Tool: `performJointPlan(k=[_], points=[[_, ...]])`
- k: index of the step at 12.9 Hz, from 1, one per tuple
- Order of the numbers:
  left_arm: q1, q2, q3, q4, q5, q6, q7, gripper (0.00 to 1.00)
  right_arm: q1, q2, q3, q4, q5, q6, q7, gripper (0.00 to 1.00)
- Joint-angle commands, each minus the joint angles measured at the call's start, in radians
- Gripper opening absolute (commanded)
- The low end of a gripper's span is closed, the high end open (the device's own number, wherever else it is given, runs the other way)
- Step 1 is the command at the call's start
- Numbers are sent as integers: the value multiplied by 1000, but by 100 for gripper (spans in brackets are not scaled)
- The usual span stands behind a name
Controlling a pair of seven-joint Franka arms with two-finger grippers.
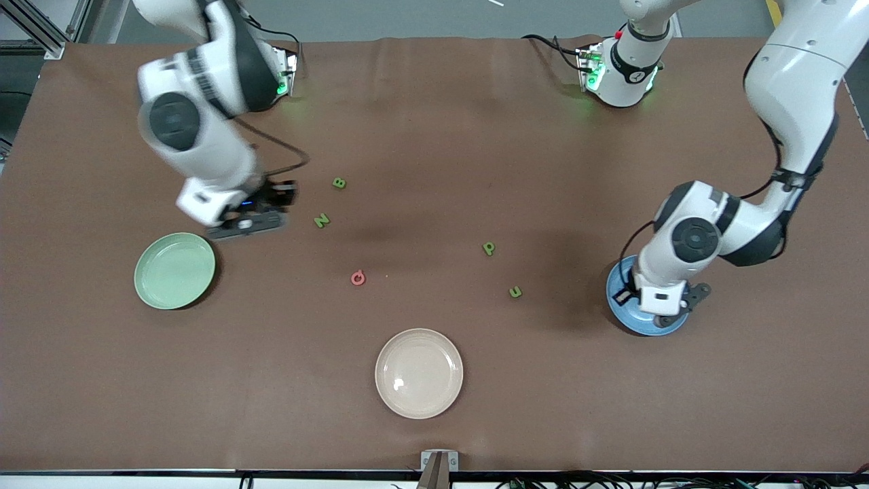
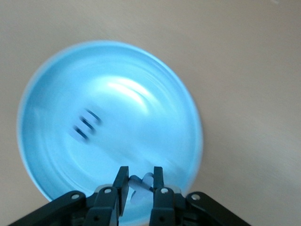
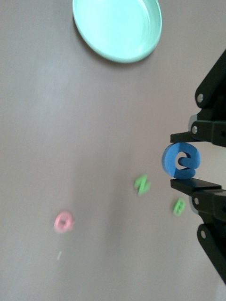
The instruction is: Sort upper and lower case letters into plates
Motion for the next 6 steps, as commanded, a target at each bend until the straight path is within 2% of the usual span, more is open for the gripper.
performJointPlan(k=[1,4,6], points=[[16,-5,3,-11,18,-13,28,97,-232,10,28,-79,6,100,-293,21],[4,-11,-14,-11,13,-15,11,100,-380,134,28,-82,6,226,-461,21],[-19,-7,-55,-4,7,-15,-12,100,-440,223,28,-82,6,332,-545,21]])
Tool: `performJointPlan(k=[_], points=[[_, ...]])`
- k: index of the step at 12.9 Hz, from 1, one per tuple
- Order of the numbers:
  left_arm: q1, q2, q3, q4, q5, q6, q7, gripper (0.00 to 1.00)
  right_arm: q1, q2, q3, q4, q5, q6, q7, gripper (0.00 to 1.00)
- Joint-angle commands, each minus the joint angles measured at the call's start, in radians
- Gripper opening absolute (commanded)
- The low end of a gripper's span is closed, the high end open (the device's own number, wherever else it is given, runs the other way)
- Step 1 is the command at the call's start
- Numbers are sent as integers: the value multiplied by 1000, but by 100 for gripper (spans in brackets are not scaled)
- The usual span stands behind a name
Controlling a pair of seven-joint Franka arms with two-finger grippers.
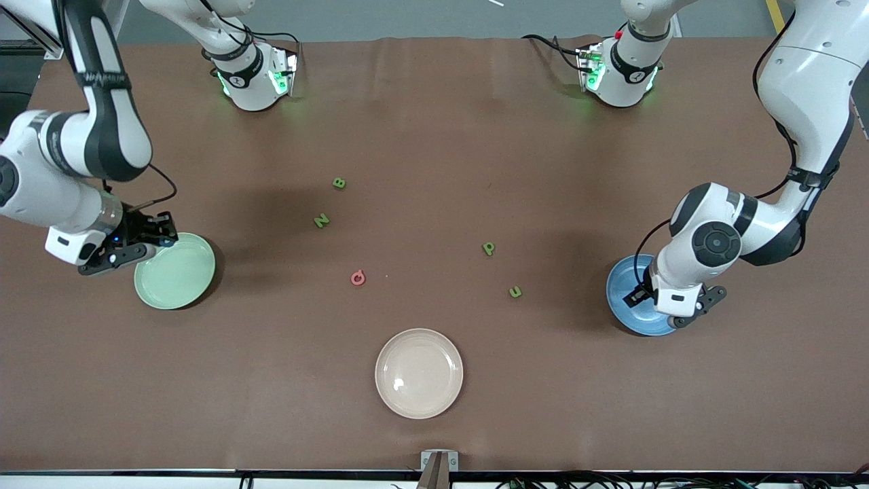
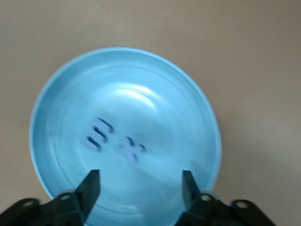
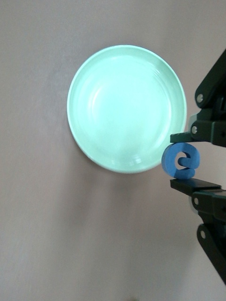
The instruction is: Sort upper and lower case letters into plates
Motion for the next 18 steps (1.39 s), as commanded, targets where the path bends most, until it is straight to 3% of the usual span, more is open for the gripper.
performJointPlan(k=[1,3,7,11,14,17,18], points=[[-59,1,-29,27,1,-13,-61,100,-88,119,28,1,4,123,-118,21],[-150,41,-26,95,-2,-13,-140,100,-129,179,28,1,4,202,-199,22],[-312,136,-16,198,-1,-13,-287,98,-166,227,28,-3,4,230,-245,22],[-510,216,99,288,-7,-12,-420,83,-166,232,30,-66,4,314,-244,24],[-558,239,149,299,-5,-7,-442,74,-165,232,30,-71,4,314,-244,24],[-555,251,150,299,-7,-4,-444,54,-165,232,30,-71,4,313,-245,27],[-552,253,150,299,-5,-3,-444,39,-165,232,30,-71,4,311,-245,31]])
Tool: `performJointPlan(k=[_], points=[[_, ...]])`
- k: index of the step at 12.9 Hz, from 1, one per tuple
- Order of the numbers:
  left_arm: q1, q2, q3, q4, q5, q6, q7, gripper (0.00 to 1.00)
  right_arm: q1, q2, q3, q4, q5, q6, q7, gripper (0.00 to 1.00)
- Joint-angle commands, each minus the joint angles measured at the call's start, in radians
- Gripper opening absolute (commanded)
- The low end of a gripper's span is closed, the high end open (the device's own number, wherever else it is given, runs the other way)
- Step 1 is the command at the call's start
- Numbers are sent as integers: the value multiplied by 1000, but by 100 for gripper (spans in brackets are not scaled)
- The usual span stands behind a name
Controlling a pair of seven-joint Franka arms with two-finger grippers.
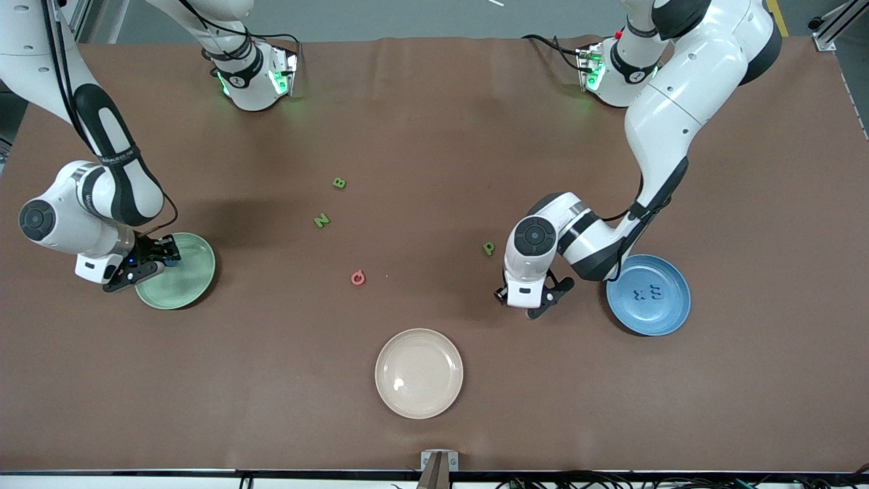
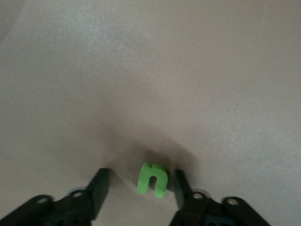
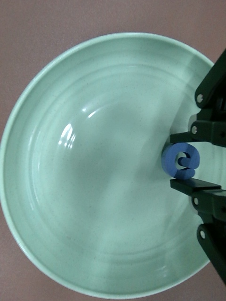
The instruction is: Sort upper and lower case letters into plates
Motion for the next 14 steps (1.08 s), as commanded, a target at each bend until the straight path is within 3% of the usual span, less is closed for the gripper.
performJointPlan(k=[1,2,3,6,10,14], points=[[1,17,4,17,-1,-6,2,16,-22,-15,18,-21,4,11,-19,57],[7,9,4,17,-1,-6,5,1,-20,-17,18,-20,4,5,-14,91],[15,2,4,17,1,-8,14,0,-17,-25,18,-17,4,-1,-9,96],[55,-57,1,9,4,-17,20,0,-8,-86,25,84,6,-198,-3,98],[241,-146,-66,-43,4,-113,205,0,61,-143,50,250,7,-459,215,98],[467,-192,-129,-147,4,-170,432,5,219,-218,50,247,9,-529,545,98]])
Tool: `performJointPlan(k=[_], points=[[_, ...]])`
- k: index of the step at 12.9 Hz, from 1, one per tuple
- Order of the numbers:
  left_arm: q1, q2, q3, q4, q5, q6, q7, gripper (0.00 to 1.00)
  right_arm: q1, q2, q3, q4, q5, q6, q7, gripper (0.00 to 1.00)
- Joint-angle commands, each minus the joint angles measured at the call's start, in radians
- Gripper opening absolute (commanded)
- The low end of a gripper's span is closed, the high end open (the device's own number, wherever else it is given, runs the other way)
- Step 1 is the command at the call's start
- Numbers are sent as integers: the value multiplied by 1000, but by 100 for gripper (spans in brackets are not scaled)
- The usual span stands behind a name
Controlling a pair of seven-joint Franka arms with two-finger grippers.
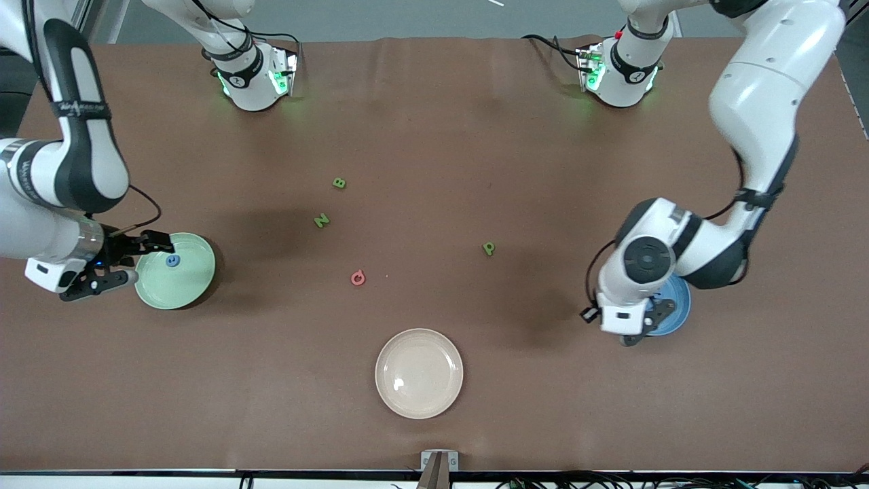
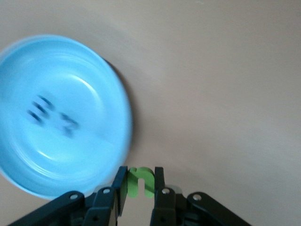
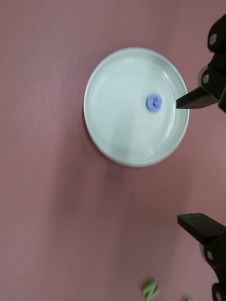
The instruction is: Sort upper and lower case letters into plates
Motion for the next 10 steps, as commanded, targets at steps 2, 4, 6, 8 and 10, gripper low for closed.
performJointPlan(k=[2,4,6,8,10], points=[[136,-58,-35,-143,3,2,85,22,135,-34,-4,-22,3,-12,258,98],[164,-76,-35,-179,5,2,87,77,210,-29,-4,-24,8,-3,390,98],[167,-90,-47,-184,3,0,76,100,274,-26,-6,-24,46,17,497,98],[167,-87,-119,-184,0,0,21,100,334,-18,-6,-24,84,51,579,98],[132,-73,-179,-184,0,0,-86,100,391,14,-6,-44,92,135,657,98]])
